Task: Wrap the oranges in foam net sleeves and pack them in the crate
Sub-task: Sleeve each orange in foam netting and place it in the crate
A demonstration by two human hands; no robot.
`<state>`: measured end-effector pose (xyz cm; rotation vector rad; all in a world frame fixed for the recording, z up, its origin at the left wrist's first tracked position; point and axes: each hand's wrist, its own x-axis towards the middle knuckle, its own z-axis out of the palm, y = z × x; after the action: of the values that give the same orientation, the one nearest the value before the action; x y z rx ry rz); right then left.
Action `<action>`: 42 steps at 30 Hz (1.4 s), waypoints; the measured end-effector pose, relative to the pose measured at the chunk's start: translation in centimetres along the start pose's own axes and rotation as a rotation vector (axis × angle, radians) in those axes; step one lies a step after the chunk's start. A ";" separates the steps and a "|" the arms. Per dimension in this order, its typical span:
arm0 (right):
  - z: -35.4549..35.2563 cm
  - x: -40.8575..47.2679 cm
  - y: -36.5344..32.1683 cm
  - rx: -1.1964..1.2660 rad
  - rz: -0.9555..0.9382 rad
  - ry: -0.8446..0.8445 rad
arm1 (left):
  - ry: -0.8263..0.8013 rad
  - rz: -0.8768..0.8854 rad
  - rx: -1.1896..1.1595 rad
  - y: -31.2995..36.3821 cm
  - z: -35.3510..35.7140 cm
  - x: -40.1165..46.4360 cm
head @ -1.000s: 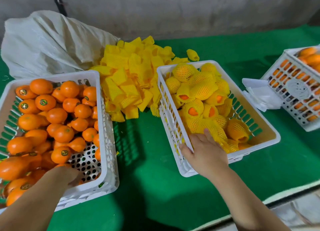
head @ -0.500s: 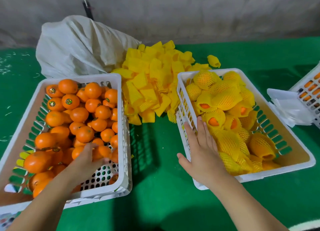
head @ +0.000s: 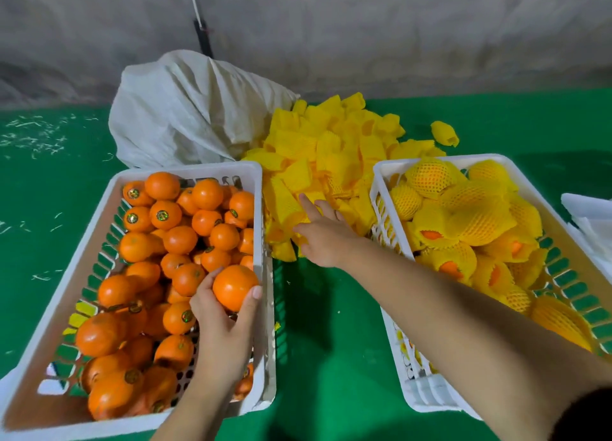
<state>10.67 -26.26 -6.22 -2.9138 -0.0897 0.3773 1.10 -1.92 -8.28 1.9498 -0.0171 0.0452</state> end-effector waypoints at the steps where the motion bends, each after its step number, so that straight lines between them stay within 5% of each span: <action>1: -0.1 1.0 -0.2 -0.015 0.007 -0.016 | -0.001 0.012 0.009 0.0 0.0 0.1; 5: 0.2 3.0 -1.0 0.096 0.082 0.013 | 0.010 0.071 0.051 0.1 0.0 -0.2; 11: 1.4 -0.8 -2.9 0.577 -0.010 0.588 | -0.018 0.135 0.026 0.9 -0.1 -0.7; 14: 2.5 -3.8 -4.7 0.884 0.034 0.558 | -0.057 0.188 0.002 1.9 0.1 -1.2; 19: 4.3 -7.7 -6.2 0.937 0.120 0.457 | -0.101 0.274 0.030 3.4 0.8 -2.0; 23: 3.3 -9.8 -6.5 1.324 0.160 0.404 | -0.154 0.312 -0.031 4.3 1.9 -2.8; 30: 2.3 -11.9 -4.6 1.021 -0.005 0.473 | -0.354 0.276 -0.034 3.6 1.2 -2.4; 42: 0.3 -12.3 -4.8 0.844 -0.025 0.567 | -0.388 0.422 0.312 3.1 1.9 -3.2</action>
<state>-1.51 -22.53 -2.50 -2.0712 0.0981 -0.3521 -2.18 -4.90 -6.25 2.2071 -0.7146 -0.0564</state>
